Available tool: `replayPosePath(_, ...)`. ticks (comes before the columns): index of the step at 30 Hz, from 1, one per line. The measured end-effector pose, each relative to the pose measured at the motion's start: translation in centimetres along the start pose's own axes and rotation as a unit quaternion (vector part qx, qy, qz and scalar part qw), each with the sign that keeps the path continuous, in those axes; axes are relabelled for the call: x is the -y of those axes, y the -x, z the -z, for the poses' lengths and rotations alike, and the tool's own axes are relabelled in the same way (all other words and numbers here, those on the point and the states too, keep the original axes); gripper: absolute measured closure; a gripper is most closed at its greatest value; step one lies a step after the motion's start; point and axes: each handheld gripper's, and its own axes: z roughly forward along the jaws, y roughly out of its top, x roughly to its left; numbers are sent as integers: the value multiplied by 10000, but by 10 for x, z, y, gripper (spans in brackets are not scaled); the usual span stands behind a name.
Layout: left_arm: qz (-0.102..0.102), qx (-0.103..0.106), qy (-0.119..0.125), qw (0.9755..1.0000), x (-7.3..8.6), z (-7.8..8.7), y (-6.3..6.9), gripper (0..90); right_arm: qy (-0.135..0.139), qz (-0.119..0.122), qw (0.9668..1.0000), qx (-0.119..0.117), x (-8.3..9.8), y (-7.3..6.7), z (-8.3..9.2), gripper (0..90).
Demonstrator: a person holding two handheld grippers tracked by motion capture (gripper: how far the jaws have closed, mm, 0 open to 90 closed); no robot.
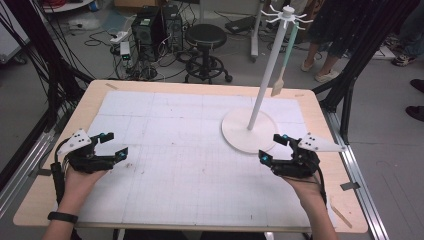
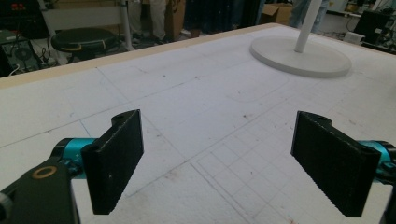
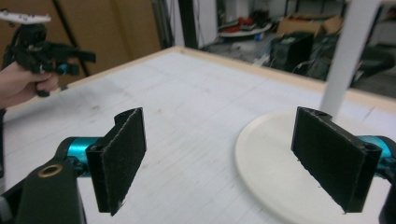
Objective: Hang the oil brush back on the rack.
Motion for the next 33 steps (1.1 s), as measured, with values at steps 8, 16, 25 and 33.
replayPosePath(8, 3, -53, -11, 10000, 3, 4, 1, 176, -106, -200, 9997, 11, 26, 4, -13, 154)
replayPosePath(16, 5, -64, 8, 10000, 4, 2, -1, 176, -200, -164, 9996, 67, 34, 7, -15, 154)
replayPosePath(25, -11, -81, -6, 10000, 4, 2, -1, 177, -276, -227, 9993, 79, 41, 11, -13, 154)
replayPosePath(33, -8, -77, -25, 10000, 5, 1, -1, 177, -264, -257, 9993, 52, 41, 14, -12, 152)
